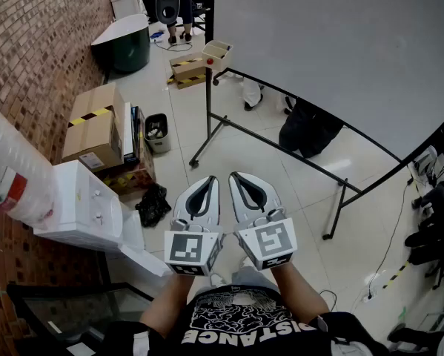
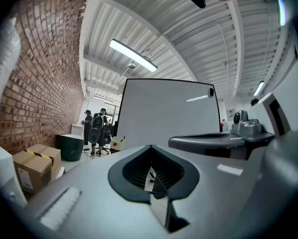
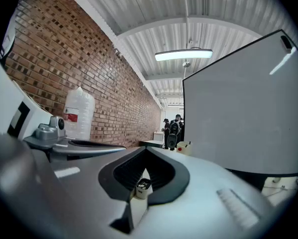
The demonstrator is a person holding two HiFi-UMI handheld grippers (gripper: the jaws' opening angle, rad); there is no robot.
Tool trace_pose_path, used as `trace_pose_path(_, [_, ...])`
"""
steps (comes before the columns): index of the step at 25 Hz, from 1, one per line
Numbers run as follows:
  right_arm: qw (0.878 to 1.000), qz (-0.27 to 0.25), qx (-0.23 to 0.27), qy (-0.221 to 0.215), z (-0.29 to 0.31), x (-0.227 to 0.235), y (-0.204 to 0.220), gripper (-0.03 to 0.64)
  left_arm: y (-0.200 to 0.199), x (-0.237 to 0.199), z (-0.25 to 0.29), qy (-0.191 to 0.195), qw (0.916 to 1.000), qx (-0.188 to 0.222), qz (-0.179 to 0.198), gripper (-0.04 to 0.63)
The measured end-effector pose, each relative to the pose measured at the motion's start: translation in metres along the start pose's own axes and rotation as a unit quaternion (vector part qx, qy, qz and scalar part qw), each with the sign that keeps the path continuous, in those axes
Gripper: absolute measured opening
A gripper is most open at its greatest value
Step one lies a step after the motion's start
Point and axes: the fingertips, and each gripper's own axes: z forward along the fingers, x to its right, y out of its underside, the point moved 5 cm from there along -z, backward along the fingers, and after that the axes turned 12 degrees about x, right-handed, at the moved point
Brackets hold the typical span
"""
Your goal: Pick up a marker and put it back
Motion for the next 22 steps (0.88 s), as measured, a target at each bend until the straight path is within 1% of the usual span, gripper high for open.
trace_pose_path(7, [1.0, 0.003, -0.004, -0.001, 0.015, 0.011, 0.008, 0.0, 0.004, -0.009, 0.016, -0.014, 0.9999, -0.006, -0.004, 0.006])
trace_pose_path(10, [1.0, 0.001, -0.001, -0.001, 0.026, 0.021, 0.011, 0.0, 0.009, -0.013, 0.029, -0.008, 1.0, -0.002, -0.003, 0.006])
trace_pose_path(13, [1.0, 0.0, 0.004, -0.002, 0.039, 0.035, 0.014, 0.0, 0.011, -0.017, 0.046, -0.004, 1.0, -0.002, 0.005, 0.006])
trace_pose_path(19, [1.0, 0.001, 0.011, -0.005, 0.073, 0.068, 0.021, 0.0, 0.014, -0.032, 0.089, -0.016, 0.9998, -0.004, 0.011, 0.006])
trace_pose_path(22, [1.0, 0.002, 0.014, -0.007, 0.091, 0.084, 0.026, 0.0, 0.022, -0.037, 0.112, -0.007, 0.9999, -0.005, 0.013, 0.006])
